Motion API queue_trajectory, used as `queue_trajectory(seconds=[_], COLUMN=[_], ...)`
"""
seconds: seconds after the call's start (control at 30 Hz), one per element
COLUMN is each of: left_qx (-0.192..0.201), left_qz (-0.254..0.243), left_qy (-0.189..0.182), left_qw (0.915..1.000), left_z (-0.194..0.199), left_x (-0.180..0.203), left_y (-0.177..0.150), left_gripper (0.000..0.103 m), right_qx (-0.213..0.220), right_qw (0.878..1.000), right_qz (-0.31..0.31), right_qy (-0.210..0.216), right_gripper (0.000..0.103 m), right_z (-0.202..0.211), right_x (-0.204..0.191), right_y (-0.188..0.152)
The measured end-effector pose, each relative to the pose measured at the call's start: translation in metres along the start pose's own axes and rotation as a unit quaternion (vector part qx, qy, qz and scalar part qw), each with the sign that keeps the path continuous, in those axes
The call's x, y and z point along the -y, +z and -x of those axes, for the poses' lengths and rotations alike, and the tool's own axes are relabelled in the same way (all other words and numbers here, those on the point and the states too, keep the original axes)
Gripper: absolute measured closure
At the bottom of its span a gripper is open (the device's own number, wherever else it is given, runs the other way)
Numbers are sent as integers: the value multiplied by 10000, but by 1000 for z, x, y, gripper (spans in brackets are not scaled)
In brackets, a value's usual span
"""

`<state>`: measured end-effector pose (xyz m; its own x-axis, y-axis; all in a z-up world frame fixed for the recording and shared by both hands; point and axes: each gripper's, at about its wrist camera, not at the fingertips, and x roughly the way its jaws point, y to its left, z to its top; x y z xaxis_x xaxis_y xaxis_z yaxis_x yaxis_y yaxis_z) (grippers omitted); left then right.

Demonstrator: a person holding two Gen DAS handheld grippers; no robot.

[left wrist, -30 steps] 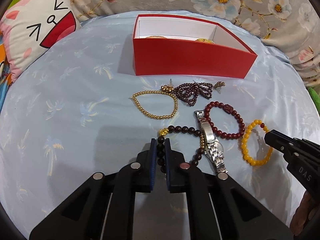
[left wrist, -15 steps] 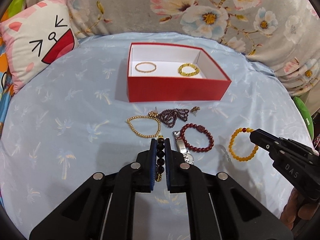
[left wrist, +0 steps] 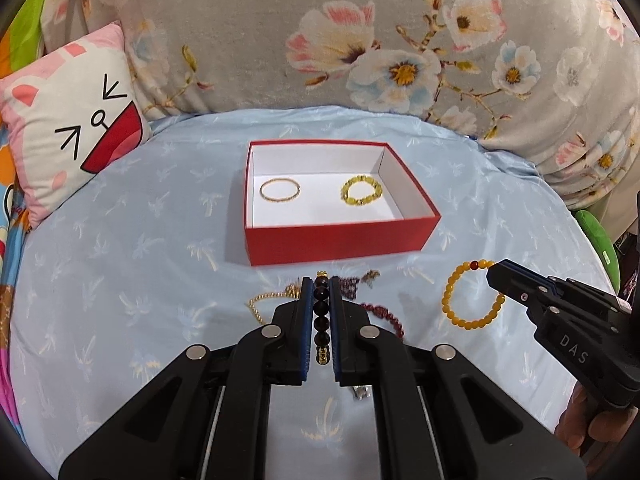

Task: Organize jewelry
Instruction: 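Carry the dark-bead bracelet in the left tool while the right tool carries the orange bracelet into the box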

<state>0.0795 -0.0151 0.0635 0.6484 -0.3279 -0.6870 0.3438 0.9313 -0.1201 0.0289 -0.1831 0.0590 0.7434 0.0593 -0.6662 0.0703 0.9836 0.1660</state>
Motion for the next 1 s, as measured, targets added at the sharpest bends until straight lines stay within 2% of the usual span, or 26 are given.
queue_trajectory(seconds=[0.2, 0.5, 0.7, 1.0], left_qx=[218, 390, 248, -85], left_qz=[77, 65, 156, 329], left_qy=[-26, 65, 69, 68], left_qw=[9997, 9992, 9995, 9994], left_z=[-15, -57, -97, -146], left_x=[-5, -4, -15, -33], left_y=[42, 91, 103, 96], left_gripper=[95, 96, 95, 95], right_qx=[261, 261, 12, -500], right_qw=[9996, 9996, 10000, 9986], right_qz=[80, 78, -50, -141], right_qy=[8, -76, 72, 63], right_gripper=[96, 96, 96, 96], right_z=[-12, -63, -102, -156], right_x=[1, 1, 4, 6], right_y=[46, 98, 110, 99])
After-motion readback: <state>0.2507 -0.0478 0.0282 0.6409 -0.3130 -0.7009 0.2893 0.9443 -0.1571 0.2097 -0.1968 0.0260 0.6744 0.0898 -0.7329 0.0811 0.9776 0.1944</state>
